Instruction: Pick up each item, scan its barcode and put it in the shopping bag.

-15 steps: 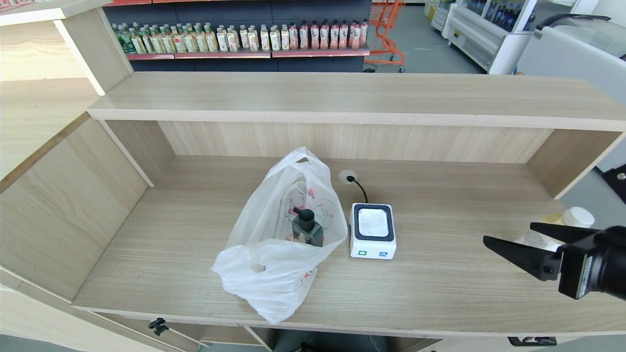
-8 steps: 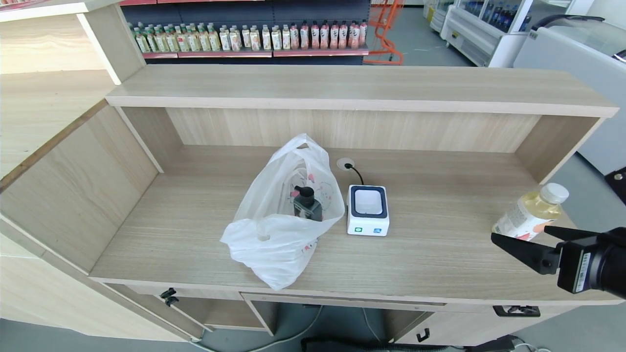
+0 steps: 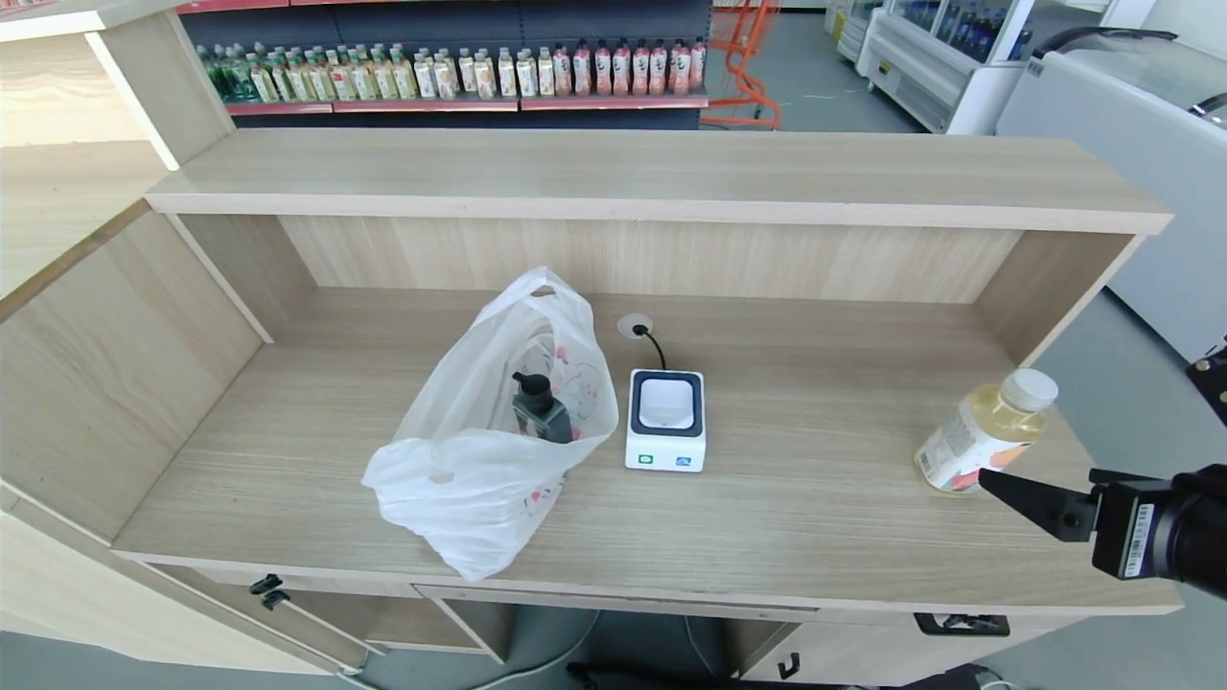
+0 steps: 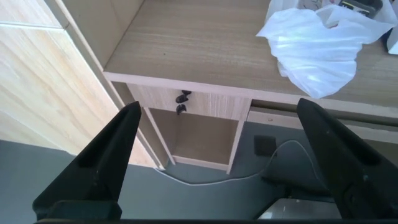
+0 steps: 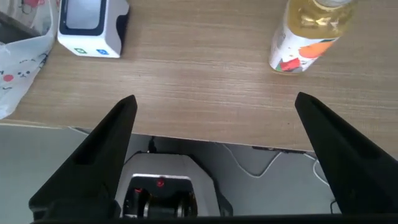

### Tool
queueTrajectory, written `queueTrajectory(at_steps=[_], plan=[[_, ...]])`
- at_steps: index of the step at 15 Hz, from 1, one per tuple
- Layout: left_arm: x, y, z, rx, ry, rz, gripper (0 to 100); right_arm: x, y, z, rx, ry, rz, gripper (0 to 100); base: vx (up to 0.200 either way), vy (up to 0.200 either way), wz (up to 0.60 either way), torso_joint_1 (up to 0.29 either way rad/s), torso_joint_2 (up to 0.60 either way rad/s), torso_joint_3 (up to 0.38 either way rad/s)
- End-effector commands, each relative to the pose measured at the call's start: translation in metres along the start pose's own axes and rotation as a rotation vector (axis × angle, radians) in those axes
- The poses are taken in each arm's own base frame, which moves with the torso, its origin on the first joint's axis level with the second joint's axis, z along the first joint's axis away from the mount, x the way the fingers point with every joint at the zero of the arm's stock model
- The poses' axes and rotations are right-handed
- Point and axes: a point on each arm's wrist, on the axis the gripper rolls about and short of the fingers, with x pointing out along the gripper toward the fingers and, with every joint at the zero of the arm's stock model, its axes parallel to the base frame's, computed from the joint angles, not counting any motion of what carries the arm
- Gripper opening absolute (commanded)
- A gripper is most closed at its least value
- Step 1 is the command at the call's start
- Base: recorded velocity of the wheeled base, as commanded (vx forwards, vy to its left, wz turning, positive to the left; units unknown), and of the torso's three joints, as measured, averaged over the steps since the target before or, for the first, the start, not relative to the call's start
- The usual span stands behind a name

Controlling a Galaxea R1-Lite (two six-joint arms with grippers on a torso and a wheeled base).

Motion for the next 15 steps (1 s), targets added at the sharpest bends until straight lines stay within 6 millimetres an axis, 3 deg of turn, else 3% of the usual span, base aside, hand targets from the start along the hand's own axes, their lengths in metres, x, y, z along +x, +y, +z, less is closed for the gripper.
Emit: queueTrajectory(at_steps=[1, 9, 15], plan=[[0.000, 0.000, 0.000, 0.000, 0.001, 0.001, 100, 0.000, -0.001, -0.002, 0.010, 0.012, -0.007, 100, 0.000, -0.200, 0.00, 0.007, 0.01, 0.007], [0.000, 0.000, 0.000, 0.000, 0.001, 0.001, 100, 0.000, -0.006, -0.008, 0.061, 0.025, -0.097, 100, 0.000, -0.200, 0.00, 0.003, 0.00, 0.004], [0.000, 0.000, 0.000, -0.003, 0.000, 0.001, 100, 0.012, -0.008, -0.018, 0.050, 0.081, -0.176, 100, 0.000, 0.000, 0.00, 0.000, 0.00, 0.000]])
